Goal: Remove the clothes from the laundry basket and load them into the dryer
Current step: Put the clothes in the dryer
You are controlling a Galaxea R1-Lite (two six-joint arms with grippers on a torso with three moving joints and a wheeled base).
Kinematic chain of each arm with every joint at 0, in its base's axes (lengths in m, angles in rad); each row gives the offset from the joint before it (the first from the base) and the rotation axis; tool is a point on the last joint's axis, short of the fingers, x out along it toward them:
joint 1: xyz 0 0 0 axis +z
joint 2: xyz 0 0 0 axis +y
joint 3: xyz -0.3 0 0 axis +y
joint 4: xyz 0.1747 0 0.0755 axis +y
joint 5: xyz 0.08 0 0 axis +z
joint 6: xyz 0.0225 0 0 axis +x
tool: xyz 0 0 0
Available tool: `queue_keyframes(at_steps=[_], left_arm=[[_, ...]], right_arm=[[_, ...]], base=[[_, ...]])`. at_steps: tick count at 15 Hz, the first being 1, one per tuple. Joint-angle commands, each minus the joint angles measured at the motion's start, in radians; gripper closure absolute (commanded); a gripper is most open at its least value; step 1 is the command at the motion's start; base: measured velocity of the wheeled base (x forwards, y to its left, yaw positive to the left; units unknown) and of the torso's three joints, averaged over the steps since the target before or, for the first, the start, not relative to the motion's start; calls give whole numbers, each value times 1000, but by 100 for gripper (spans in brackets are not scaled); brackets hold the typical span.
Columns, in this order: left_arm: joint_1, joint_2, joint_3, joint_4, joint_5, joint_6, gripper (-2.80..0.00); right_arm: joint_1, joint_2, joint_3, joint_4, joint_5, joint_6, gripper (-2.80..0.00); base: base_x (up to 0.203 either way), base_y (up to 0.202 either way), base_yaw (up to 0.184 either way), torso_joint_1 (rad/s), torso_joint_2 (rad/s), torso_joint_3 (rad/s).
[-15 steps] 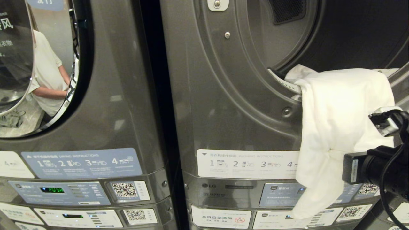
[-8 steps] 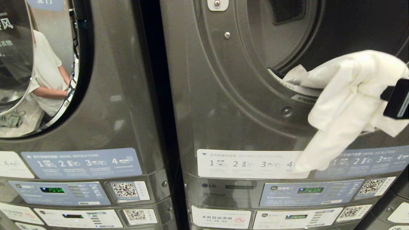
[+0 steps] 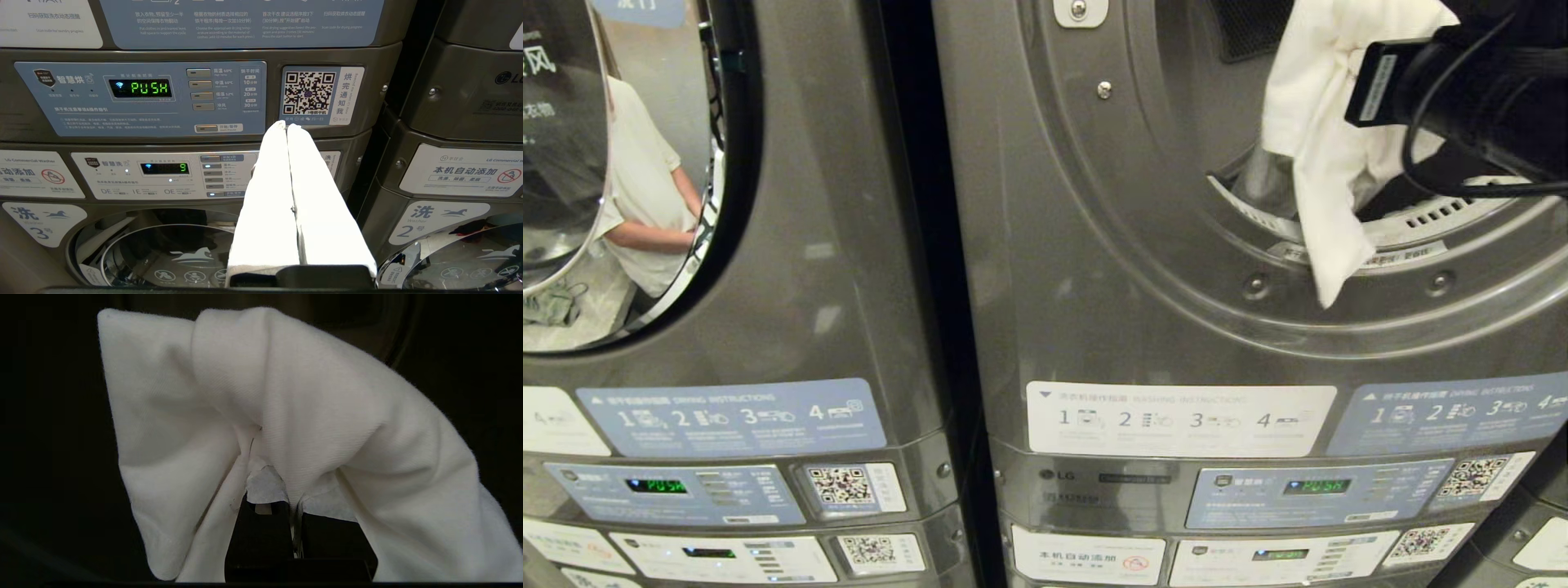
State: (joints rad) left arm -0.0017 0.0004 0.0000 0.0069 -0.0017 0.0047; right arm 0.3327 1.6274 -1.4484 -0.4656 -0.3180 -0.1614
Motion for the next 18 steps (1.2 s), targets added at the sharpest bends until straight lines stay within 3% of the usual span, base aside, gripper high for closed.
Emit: queue_keyframes(at_steps=[1,5,11,12,13,16,18], left_arm=[[0,0,0,0,0,0,0],[0,0,0,-1,0,0,0],[0,0,0,-1,0,0,0],[0,0,0,-1,1,0,0],[0,0,0,-1,0,0,0],[0,0,0,1,0,0,0],[0,0,0,0,0,0,0]], right_arm=[[-45,190,-112,-118,-5,-73,0],[-121,377,-515,-203,-14,-176,0],[-150,453,-488,-238,-21,-308,0],[-149,454,-488,-238,-23,-308,-73],[-149,454,-486,-238,-23,-308,-280],[-146,435,-487,-158,-15,-313,-280],[-149,411,-492,-124,40,-306,-280]], base=[[0,0,0,0,0,0],[0,0,0,0,0,0],[0,0,0,0,0,0],[0,0,0,0,0,0],[0,0,0,0,0,0],[0,0,0,0,0,0],[0,0,0,0,0,0]])
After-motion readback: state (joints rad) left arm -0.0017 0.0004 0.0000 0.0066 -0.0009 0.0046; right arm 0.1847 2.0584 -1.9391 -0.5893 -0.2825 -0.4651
